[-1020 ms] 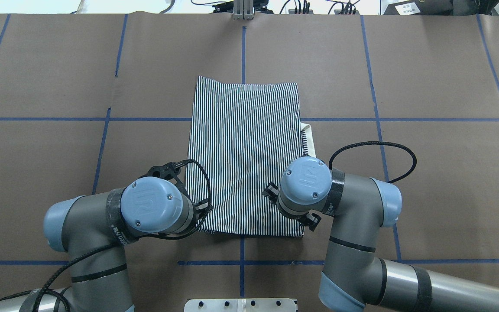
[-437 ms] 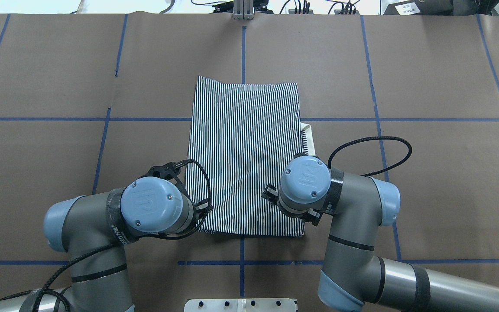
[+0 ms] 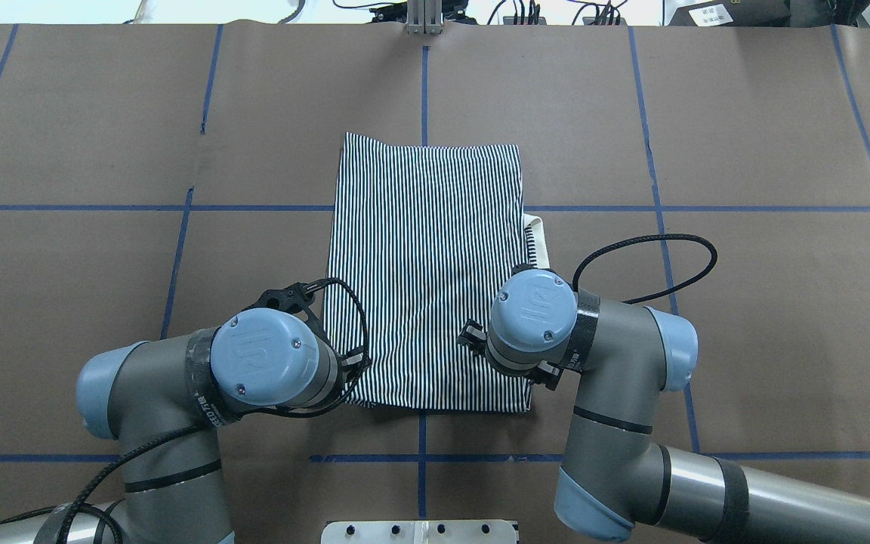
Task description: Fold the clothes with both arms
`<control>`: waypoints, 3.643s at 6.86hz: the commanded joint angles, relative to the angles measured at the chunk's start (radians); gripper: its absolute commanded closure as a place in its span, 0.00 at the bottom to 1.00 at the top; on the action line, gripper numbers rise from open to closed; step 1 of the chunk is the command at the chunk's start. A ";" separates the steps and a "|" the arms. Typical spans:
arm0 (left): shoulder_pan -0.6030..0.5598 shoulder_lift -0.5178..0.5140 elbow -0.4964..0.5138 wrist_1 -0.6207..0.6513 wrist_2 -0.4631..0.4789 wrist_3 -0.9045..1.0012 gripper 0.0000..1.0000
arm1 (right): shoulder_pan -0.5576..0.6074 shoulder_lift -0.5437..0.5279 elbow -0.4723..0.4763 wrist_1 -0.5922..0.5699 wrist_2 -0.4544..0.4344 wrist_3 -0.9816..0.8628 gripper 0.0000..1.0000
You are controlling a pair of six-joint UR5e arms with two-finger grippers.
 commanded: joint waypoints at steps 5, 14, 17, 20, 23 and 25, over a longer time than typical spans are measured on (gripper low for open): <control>-0.003 -0.001 -0.006 0.000 0.000 0.000 1.00 | 0.007 0.001 -0.005 -0.004 0.016 -0.001 1.00; 0.011 0.002 -0.085 0.044 -0.002 0.000 1.00 | 0.023 0.015 0.053 0.004 0.039 -0.005 1.00; 0.125 0.007 -0.211 0.129 -0.003 -0.027 1.00 | -0.008 -0.043 0.194 0.004 0.068 -0.005 1.00; 0.088 0.009 -0.201 0.129 -0.003 -0.029 1.00 | -0.010 -0.036 0.189 0.004 0.062 -0.013 1.00; -0.093 -0.005 -0.169 0.109 -0.005 0.064 1.00 | 0.091 0.050 0.073 0.070 0.063 -0.019 1.00; -0.098 -0.008 -0.106 0.039 -0.005 0.063 1.00 | 0.137 0.107 -0.031 0.142 0.066 -0.016 1.00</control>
